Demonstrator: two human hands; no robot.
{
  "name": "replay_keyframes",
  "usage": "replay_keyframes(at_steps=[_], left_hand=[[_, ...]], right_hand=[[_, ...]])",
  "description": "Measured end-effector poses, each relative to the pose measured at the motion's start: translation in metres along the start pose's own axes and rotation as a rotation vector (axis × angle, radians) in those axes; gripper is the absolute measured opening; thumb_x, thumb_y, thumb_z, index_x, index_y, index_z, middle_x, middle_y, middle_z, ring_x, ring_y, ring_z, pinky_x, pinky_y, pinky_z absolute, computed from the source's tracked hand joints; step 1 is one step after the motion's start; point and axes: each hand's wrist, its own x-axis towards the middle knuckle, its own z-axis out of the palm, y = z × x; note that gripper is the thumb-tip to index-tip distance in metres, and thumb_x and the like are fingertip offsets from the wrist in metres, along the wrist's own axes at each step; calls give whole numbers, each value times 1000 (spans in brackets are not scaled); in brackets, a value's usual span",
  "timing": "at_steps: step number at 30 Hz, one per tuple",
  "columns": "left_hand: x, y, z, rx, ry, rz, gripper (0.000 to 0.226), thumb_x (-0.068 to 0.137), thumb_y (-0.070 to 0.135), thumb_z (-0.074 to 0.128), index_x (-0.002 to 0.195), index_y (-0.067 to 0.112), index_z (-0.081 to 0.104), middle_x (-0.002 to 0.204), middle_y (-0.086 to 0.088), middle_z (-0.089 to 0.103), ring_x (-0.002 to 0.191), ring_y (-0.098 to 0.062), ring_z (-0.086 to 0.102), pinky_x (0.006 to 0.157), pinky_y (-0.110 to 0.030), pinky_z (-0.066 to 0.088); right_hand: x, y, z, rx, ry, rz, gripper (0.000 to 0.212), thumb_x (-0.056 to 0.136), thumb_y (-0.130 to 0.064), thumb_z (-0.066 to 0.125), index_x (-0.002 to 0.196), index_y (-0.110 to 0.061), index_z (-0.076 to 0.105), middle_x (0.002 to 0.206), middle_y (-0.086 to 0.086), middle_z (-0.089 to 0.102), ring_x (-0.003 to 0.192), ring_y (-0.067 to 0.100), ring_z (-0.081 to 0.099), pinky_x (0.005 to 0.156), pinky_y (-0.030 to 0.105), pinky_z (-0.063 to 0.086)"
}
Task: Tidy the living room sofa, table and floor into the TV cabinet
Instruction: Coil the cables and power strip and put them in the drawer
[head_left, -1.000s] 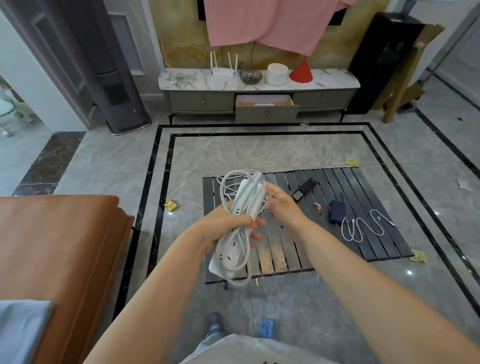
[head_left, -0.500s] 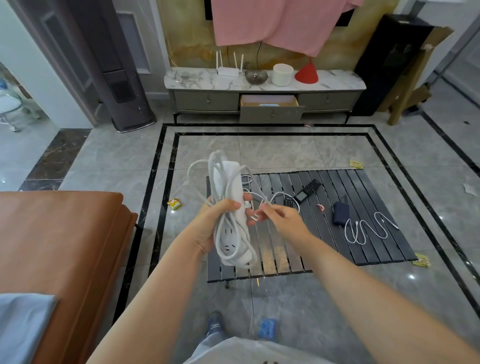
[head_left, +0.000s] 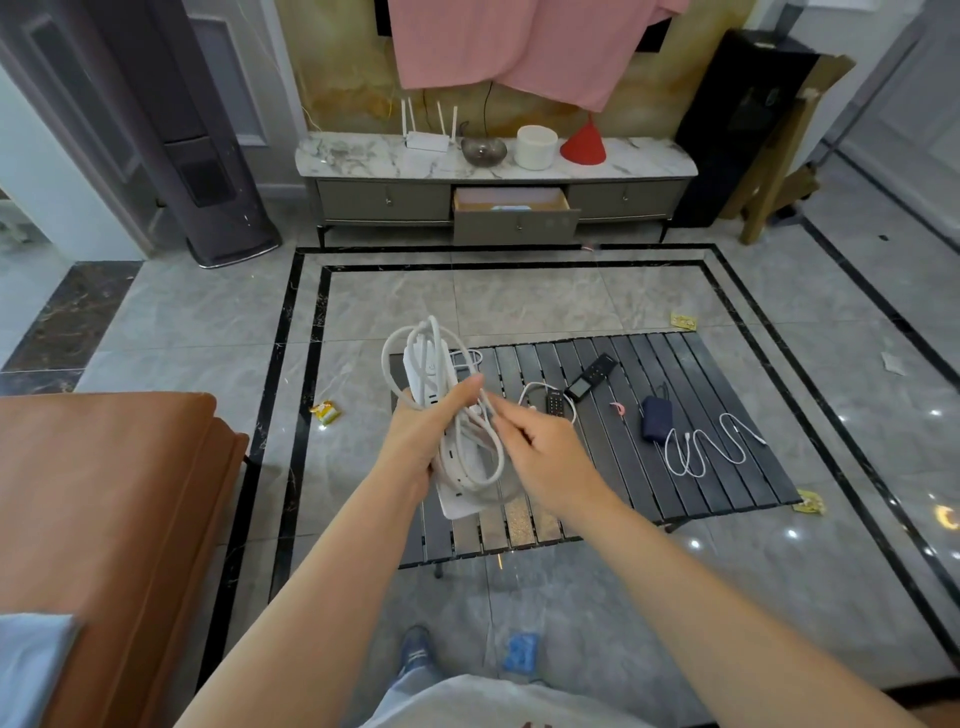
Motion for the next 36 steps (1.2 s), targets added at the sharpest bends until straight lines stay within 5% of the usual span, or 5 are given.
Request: replay_keyframes(at_steps=[10, 14, 18, 22, 36], left_hand=[[5, 3, 5, 105, 48, -13, 18, 77, 4, 74, 91, 2, 63, 71, -15, 65, 64, -27, 66, 61, -34, 59], [2, 11, 0, -18, 4, -85, 37, 82, 1, 70, 116, -10, 61, 76, -18, 69, 61, -23, 71, 56, -33, 58], [-4, 17, -4, -27, -67, -122, 48, 83, 3, 70, 127, -10, 56, 87, -23, 68, 60, -24, 69, 55, -34, 59], [-8, 19, -4, 10, -151, -115, 31, 87, -2, 61, 118, -9, 63, 81, -15, 72, 64, -20, 71, 54, -32, 58], [-20, 38, -28, 70, -360, -197, 39, 85, -1, 59, 125, -6, 57, 103, -16, 74, 87, -26, 73, 74, -45, 62]], right_hand=[[-3, -2, -9, -254, -82, -223, 25, 99, -24, 54, 112, -15, 74, 103, -6, 54, 90, 6, 55, 85, 17, 43], [4, 3, -24, 85, 424, 223, 23, 95, -20, 58, 83, -19, 78, 91, -4, 67, 79, 2, 60, 73, 19, 41], [15, 42, -23, 280, 156, 813, 38, 98, -34, 57, 127, -9, 59, 122, 14, 65, 110, 29, 65, 98, 41, 50], [16, 50, -6, 1039, -51, 1095, 51, 98, -31, 59, 134, 0, 43, 122, 29, 58, 89, 39, 72, 68, 43, 61], [51, 21, -27, 1296, 210, 776, 22, 91, -17, 68, 111, -8, 69, 84, 1, 68, 67, 7, 59, 56, 18, 55]])
